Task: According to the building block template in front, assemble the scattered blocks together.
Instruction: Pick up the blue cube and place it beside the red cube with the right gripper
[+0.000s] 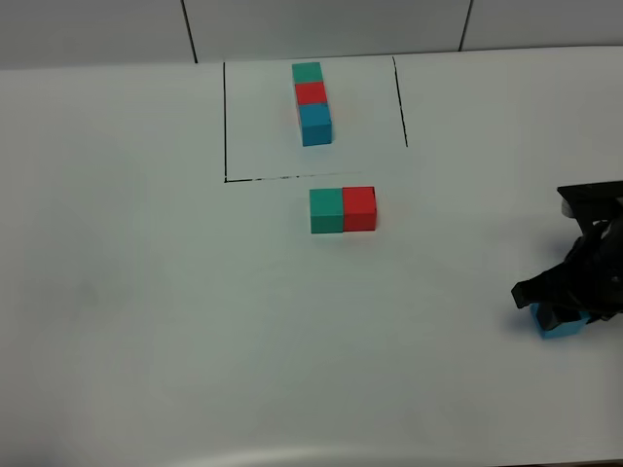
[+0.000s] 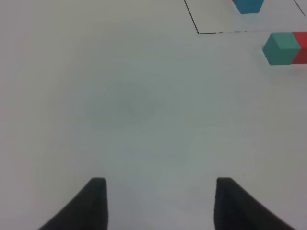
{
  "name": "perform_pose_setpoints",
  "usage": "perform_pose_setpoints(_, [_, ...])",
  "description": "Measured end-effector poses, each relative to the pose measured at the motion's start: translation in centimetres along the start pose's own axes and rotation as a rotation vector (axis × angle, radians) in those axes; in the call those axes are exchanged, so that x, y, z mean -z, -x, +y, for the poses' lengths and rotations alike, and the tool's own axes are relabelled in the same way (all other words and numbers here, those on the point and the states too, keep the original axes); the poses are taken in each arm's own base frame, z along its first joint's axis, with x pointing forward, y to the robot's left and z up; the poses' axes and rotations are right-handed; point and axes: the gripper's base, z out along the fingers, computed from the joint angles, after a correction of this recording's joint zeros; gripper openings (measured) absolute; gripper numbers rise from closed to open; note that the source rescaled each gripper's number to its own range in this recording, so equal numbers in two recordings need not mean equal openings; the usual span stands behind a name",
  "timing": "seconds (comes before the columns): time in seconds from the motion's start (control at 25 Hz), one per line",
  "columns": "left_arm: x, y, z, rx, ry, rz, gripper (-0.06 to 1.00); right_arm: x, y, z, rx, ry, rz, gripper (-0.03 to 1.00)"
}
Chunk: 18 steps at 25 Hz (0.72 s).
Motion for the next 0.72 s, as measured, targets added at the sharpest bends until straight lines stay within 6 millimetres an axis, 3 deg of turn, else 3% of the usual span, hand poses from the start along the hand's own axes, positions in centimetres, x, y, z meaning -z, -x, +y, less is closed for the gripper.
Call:
perform_pose_setpoints(0.32, [0.0,0.0,0.0,0.0,0.0,0.0,0.1,3.9,5.4,4.6,0.874,-0.09,-0.059,0.03])
perform_pose_setpoints(0.48, [0.0,0.0,0.0,0.0,0.0,0.0,0.1,3.0,8.7,7.2,1.117,-0.082,-0.059,0.03])
perform_pose_setpoints(0.72, [0.0,0.0,0.0,0.0,0.0,0.0,0.1,-0.1,13.5,9.3,1.268,-0.06,-0.002,0.03])
